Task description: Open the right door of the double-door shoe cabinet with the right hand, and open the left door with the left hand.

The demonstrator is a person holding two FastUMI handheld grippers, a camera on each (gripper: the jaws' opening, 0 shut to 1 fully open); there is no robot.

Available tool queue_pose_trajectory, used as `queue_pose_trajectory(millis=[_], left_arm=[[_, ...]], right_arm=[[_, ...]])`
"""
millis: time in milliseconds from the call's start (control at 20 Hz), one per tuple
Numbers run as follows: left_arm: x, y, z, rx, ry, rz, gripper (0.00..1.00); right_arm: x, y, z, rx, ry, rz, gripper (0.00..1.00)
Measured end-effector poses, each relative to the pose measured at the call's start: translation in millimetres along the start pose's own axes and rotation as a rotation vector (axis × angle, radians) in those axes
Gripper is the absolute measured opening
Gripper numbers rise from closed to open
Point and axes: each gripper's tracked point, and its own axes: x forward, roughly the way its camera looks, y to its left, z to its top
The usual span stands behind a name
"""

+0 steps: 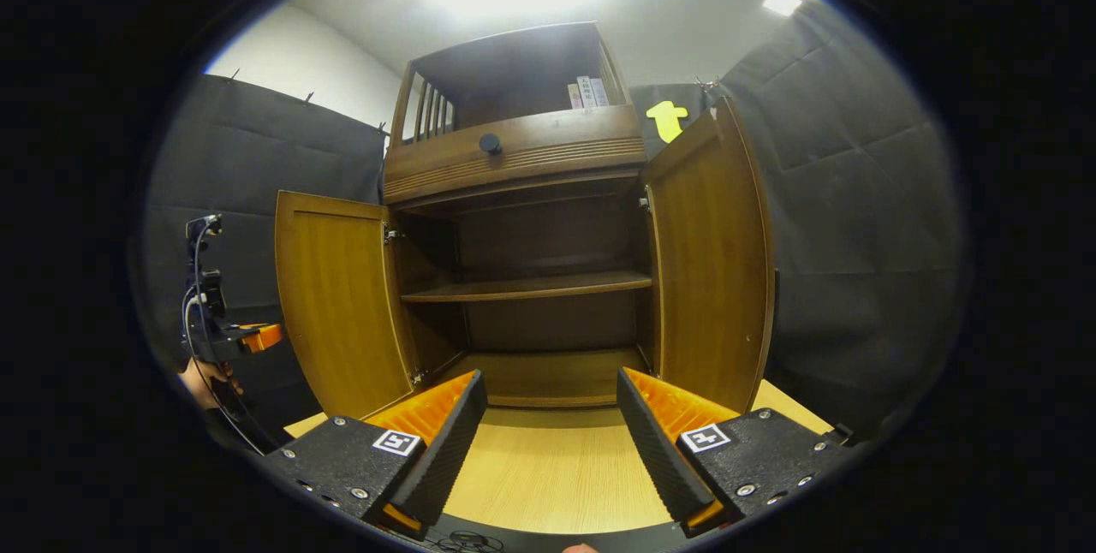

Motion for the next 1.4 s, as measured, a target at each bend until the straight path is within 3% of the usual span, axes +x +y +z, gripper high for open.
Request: queue_pose_trajectory(millis=[750,1400], left_arm=[[-100.2,-67.7,51.3,-0.05,-0.035,-0.179,0.25],[-144.4,-77.7,46.3,-0.008,-0.056,-0.142,0.21]], right_arm=[[-24.9,-20.7,33.8,-0.014,-0.058,-0.078,0.94],[-52.3,-38.7,13.3,0.017,-0.06,-0.138,0.94]])
